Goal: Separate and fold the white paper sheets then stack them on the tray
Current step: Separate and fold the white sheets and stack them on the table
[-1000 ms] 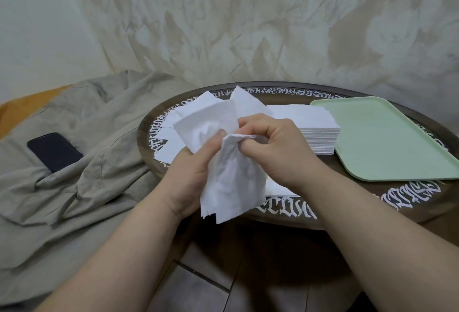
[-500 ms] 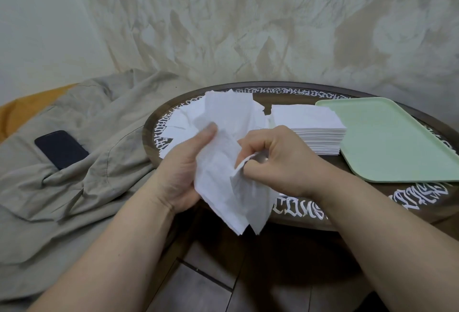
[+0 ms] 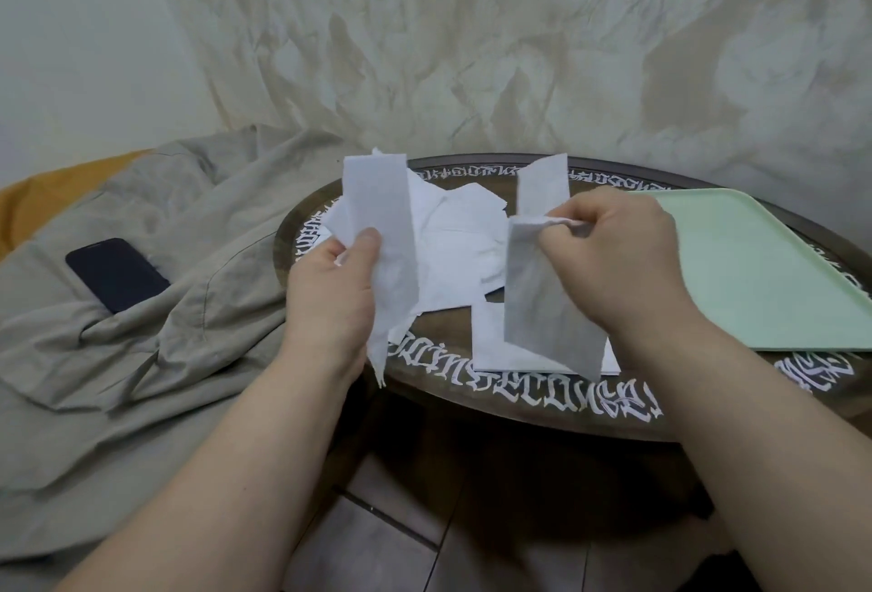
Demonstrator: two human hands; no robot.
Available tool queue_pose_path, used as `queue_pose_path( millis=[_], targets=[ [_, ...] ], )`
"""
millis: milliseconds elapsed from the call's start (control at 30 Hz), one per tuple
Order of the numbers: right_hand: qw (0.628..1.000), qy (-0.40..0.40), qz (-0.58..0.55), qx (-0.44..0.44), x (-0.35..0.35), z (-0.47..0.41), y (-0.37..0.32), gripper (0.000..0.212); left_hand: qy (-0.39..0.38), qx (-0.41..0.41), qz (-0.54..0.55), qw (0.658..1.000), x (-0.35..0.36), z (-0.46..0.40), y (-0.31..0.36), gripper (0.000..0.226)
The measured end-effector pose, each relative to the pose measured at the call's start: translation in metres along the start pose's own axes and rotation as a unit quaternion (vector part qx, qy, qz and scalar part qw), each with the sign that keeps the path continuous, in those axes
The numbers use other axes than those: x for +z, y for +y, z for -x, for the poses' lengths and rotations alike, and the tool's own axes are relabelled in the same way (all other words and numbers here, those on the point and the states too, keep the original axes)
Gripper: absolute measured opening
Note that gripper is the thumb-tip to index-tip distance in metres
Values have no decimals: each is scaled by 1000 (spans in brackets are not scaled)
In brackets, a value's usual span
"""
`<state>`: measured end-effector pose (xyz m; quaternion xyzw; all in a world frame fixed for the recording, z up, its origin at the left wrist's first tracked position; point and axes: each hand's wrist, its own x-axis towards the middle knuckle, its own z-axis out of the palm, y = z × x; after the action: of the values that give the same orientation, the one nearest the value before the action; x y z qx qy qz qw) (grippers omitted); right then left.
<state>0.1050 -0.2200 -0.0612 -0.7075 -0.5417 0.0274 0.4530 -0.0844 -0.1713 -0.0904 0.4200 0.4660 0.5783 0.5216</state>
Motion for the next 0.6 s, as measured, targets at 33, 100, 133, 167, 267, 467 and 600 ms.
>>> queue_pose_path(
  millis=[33,100,133,167,267,467,600],
  targets=[
    [1000,-18,-1,-25,3,3,-4,17,-17,-6,-10,1000,3,2,-2,36],
    [991,-104,-42,-69,12,13,-13,18,-54,-22,-28,998,8,7,-7,25],
    [981,-161,-77,-74,16,18,-17,19,-70,-28,-32,997,10,9,-9,24],
    [968,-213,-109,-72,18,22,-19,20,-82,-34,-29,996,11,10,-11,23],
    [936,-300,-180,-47,18,25,-18,19,-117,-59,7,991,9,10,-9,23],
    [924,-297,-239,-17,12,24,-15,22,-139,-32,-25,989,8,13,-6,13],
    [947,-240,-212,-33,7,14,-8,26,-127,-20,-62,990,7,14,-4,13]
  ],
)
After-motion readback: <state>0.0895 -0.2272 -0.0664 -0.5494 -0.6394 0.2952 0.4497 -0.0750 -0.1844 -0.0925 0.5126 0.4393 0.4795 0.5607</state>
